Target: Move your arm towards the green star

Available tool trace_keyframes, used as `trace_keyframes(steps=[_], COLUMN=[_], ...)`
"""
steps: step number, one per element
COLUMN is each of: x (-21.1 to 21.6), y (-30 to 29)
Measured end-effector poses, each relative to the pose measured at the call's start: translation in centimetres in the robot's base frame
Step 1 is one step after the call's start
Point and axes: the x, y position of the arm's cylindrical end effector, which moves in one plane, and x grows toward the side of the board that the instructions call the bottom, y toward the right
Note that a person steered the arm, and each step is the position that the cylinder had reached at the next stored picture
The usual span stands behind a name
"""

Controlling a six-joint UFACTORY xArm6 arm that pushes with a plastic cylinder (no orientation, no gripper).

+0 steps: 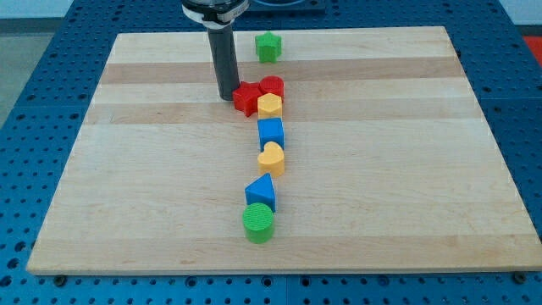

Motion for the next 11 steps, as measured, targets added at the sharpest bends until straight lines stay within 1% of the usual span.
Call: trace_keyframes(steps=[1, 2, 4, 5, 6, 7, 8, 9, 10, 11], x=[0.0, -1.6, -10.5, -14.1, -15.0, -15.0, -14.6, -15.3, -15.6, -15.7], y=[0.0, -0.8, -2.3, -0.3, 4.3, 8.5, 11.5, 12.1, 10.9, 7.0])
